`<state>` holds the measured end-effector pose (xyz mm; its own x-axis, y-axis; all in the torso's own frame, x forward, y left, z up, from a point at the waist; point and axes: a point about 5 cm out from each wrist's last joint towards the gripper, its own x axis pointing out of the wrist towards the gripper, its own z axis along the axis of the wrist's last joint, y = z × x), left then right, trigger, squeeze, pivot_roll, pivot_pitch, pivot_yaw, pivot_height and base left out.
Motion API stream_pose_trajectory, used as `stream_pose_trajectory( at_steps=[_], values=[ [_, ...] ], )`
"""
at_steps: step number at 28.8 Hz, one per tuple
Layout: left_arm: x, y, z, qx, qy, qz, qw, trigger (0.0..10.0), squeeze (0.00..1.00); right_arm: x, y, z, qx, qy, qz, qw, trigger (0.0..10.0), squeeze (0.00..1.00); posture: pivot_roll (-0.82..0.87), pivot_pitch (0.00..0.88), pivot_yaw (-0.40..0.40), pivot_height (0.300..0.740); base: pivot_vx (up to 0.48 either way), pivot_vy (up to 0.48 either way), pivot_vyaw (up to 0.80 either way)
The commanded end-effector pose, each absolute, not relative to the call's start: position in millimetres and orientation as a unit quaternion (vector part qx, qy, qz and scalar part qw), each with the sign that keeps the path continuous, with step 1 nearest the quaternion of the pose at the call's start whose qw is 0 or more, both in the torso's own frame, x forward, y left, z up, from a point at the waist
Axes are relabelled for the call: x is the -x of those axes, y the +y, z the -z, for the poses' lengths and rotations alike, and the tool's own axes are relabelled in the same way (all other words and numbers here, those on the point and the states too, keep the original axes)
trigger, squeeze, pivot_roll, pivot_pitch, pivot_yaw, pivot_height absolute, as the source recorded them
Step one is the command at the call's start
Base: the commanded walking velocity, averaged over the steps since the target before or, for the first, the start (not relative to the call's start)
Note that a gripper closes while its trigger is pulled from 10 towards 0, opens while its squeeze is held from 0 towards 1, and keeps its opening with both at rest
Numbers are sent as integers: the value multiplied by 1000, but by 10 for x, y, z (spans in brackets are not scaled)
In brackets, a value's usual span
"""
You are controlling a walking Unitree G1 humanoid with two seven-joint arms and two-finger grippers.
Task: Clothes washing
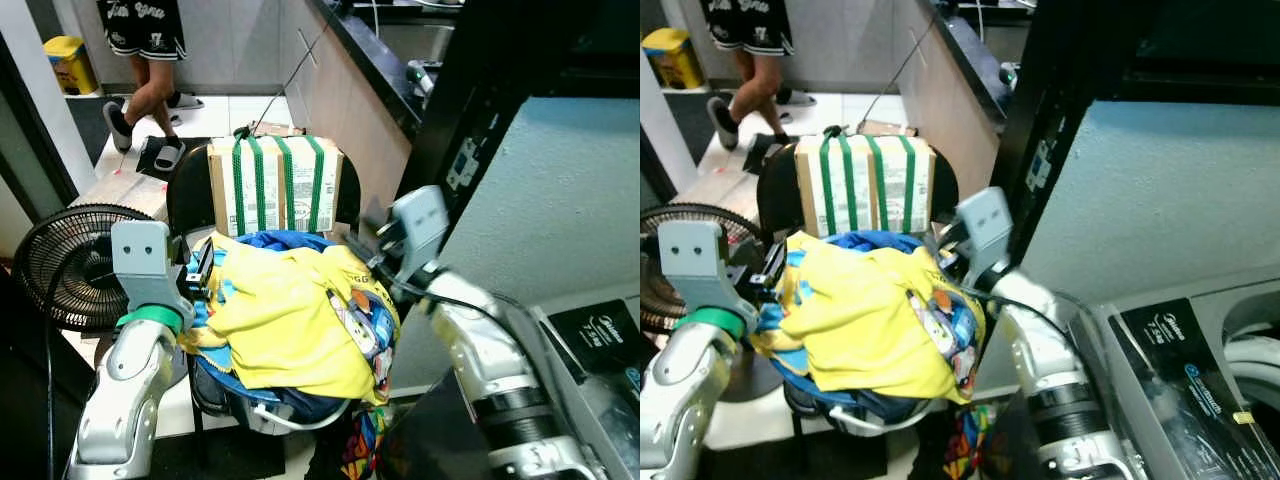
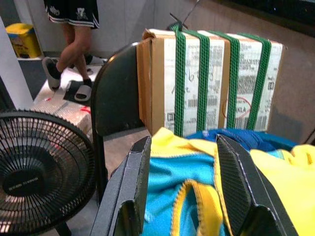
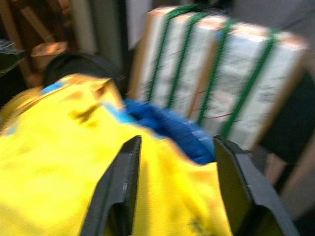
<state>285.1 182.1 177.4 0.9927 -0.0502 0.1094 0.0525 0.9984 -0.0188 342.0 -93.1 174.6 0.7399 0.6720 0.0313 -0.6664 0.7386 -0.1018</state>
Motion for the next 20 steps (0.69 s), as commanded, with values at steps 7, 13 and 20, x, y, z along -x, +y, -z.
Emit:
stream_pose_trajectory(
  at_steps=[7,13,20],
  values=[
    [-2789,1811,-1757,9,-46,36,998,10000,0,-3307,-779,-1507,86,25,-412,907,10000,1000,139,35,-18,740,0,0,0],
    [-2755,1803,-1743,7,-43,42,998,10000,0,-3253,-736,-1414,100,37,-430,897,10000,1000,150,40,-24,740,0,0,0],
    [-2773,1790,-1763,6,-43,48,998,10000,0,-3185,-711,-1346,120,56,-459,879,2784,0,148,25,-20,740,0,0,0]
  ],
)
